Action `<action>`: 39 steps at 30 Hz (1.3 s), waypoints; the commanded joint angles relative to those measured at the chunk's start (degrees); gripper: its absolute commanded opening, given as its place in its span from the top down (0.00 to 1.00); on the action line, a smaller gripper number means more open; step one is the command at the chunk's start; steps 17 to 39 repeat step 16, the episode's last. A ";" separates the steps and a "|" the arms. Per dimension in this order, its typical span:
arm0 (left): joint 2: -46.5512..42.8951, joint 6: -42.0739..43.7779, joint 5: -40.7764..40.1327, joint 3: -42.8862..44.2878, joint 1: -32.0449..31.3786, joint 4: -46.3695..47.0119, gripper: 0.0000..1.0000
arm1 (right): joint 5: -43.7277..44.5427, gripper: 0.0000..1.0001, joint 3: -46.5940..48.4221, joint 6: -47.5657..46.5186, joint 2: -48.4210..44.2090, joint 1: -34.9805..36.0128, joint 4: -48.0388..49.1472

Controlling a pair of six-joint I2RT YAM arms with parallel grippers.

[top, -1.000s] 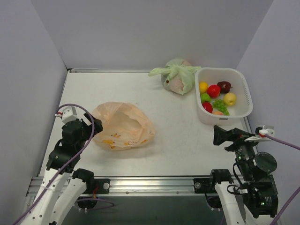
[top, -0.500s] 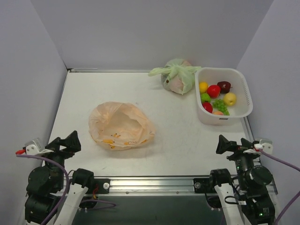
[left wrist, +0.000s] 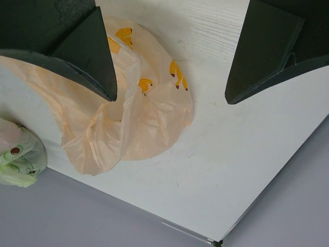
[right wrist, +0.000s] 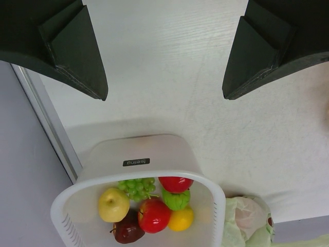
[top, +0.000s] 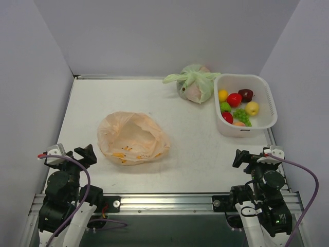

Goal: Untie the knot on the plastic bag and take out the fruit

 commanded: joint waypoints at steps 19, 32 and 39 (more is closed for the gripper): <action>-7.15 0.91 0.31 -0.43 2.38 2.62 0.03 | -0.61 0.00 -0.06 -1.47 -11.26 0.34 3.28; -7.15 0.91 0.31 -0.43 2.38 2.62 0.03 | -0.61 0.00 -0.06 -1.47 -11.26 0.34 3.28; -7.15 0.91 0.31 -0.43 2.38 2.62 0.03 | -0.61 0.00 -0.06 -1.47 -11.26 0.34 3.28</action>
